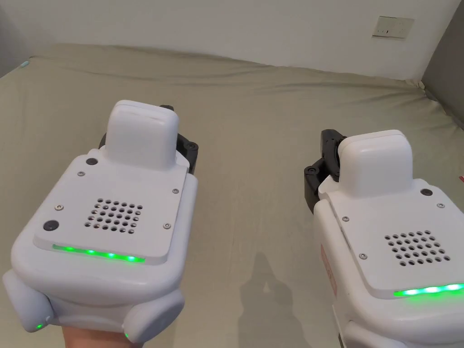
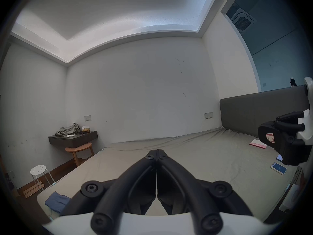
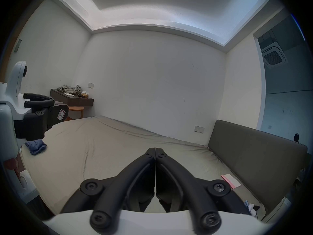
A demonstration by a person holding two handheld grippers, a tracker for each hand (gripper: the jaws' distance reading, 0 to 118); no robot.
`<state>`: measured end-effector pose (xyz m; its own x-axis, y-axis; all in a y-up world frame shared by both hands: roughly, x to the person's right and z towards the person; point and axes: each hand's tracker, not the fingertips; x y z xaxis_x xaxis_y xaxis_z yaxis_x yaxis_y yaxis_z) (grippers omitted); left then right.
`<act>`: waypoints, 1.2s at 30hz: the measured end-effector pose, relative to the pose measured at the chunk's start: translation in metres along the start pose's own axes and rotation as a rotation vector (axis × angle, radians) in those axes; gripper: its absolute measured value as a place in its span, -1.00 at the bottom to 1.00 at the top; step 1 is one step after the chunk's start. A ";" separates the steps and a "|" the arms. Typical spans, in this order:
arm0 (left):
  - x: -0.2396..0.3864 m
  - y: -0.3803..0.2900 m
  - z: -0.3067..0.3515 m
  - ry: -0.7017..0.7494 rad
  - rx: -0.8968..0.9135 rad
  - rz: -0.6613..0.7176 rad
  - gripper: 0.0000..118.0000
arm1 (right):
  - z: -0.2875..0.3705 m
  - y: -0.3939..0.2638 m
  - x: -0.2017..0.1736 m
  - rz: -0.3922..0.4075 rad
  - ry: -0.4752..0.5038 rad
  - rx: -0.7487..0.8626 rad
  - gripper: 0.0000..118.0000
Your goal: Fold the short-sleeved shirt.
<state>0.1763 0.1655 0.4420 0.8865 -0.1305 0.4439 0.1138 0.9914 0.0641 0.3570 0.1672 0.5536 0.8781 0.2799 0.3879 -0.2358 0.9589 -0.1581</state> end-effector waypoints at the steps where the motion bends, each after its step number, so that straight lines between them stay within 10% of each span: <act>1: 0.000 -0.001 0.000 -0.001 -0.002 0.001 -1.00 | 0.000 0.000 0.000 -0.003 -0.001 0.000 -0.96; 8: -0.002 -0.002 -0.003 -0.001 -0.011 0.012 -1.00 | -0.003 -0.004 0.001 -0.010 -0.005 -0.008 -0.92; 10: -0.002 -0.003 -0.004 -0.011 -0.009 0.016 -1.00 | -0.005 -0.005 0.003 -0.023 -0.012 -0.007 -0.33; 12: -0.001 -0.002 -0.004 -0.010 -0.004 0.009 -1.00 | -0.006 -0.006 0.008 -0.055 -0.007 0.000 0.71; 13: 0.000 -0.002 -0.005 -0.006 0.000 0.003 -0.85 | -0.008 -0.007 0.011 -0.074 0.011 -0.002 0.78; 16: 0.000 -0.001 -0.007 -0.010 -0.008 0.003 -0.55 | -0.006 -0.008 0.015 -0.058 -0.009 0.024 0.78; 18: 0.000 -0.001 -0.010 -0.015 -0.022 0.010 0.09 | -0.006 -0.008 0.013 -0.020 -0.016 0.024 0.79; 20: 0.000 -0.002 -0.013 -0.013 -0.034 0.010 0.27 | -0.008 -0.008 0.011 0.002 -0.039 0.007 0.79; 22: -0.001 -0.003 -0.014 -0.027 -0.041 0.012 0.98 | -0.010 -0.009 0.010 0.010 -0.050 -0.006 0.79; 30: 0.001 0.001 -0.010 -0.007 -0.019 -0.017 1.00 | -0.015 0.005 0.018 -0.265 0.054 -0.174 0.79; 36: 0.001 0.005 -0.009 -0.014 -0.016 -0.008 1.00 | -0.020 0.020 0.018 -0.233 0.060 -0.300 0.81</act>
<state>0.1820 0.1703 0.4346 0.8795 -0.1379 0.4555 0.1277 0.9904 0.0533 0.3765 0.1903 0.5394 0.9188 0.0443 0.3922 0.0975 0.9374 -0.3342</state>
